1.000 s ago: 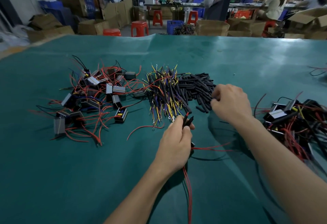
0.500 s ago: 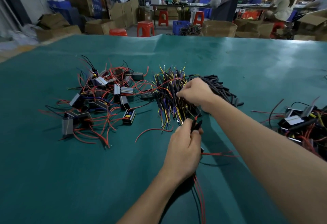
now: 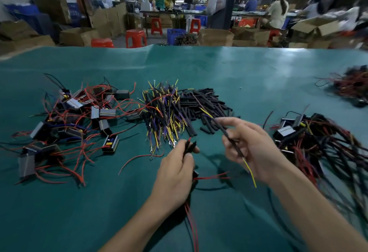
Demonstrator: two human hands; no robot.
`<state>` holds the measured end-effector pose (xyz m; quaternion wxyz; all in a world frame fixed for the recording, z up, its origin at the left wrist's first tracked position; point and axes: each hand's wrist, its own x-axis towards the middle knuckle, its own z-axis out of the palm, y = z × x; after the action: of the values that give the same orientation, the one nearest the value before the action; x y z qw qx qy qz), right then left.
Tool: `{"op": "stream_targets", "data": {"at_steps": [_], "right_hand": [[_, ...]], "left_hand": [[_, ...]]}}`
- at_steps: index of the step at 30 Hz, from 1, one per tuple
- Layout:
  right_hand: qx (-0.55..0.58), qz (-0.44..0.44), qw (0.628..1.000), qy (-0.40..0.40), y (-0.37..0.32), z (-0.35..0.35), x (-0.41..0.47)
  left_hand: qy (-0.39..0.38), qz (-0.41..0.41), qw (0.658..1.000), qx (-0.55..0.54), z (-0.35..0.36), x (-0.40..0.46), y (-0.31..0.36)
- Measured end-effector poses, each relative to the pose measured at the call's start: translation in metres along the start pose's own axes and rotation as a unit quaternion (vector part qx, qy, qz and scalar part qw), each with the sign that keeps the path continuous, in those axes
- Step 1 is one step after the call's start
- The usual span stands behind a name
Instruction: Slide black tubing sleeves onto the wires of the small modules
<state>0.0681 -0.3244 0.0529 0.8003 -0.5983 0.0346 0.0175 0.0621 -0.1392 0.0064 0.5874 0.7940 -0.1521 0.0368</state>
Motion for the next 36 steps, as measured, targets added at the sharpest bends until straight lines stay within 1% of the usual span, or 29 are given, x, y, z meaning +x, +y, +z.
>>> {"op": "stream_targets", "data": {"at_steps": [5,9,14,17,20,23,25,27,32,36], "right_hand": [[0.033,0.005,0.999,-0.040,0.018,-0.009,-0.003],[-0.008,0.012,0.999,-0.047,0.020,-0.009,-0.001],[-0.015,0.041,0.996,-0.074,0.024,-0.011,0.003],[-0.041,0.039,0.997,-0.052,0.026,-0.018,0.007],[-0.044,0.028,0.998,-0.017,0.030,-0.021,0.006],[-0.060,0.000,0.997,0.049,0.031,-0.017,0.005],[-0.113,-0.046,0.986,0.110,0.031,-0.017,0.006],[-0.159,-0.072,0.974,0.144,0.029,-0.020,0.007],[-0.184,-0.083,0.975,0.095,0.023,-0.023,-0.001],[-0.124,-0.131,0.979,0.096,0.001,-0.010,-0.013]], "left_hand": [[0.003,-0.020,0.999,-0.034,0.002,0.000,0.005],[0.003,-0.019,0.999,-0.034,0.001,-0.002,0.010],[-0.001,-0.022,0.999,-0.041,0.000,-0.004,0.007],[-0.002,-0.008,1.000,-0.028,0.001,-0.002,0.005],[-0.002,-0.003,1.000,-0.025,0.001,-0.003,0.003],[-0.008,-0.003,1.000,-0.021,-0.002,-0.003,0.002],[-0.010,0.000,1.000,-0.017,-0.002,-0.002,0.003],[-0.011,-0.002,1.000,-0.015,-0.002,-0.001,0.002],[-0.016,0.000,1.000,-0.007,0.000,-0.002,0.002],[-0.025,-0.001,1.000,-0.012,0.002,-0.002,0.001]]}}
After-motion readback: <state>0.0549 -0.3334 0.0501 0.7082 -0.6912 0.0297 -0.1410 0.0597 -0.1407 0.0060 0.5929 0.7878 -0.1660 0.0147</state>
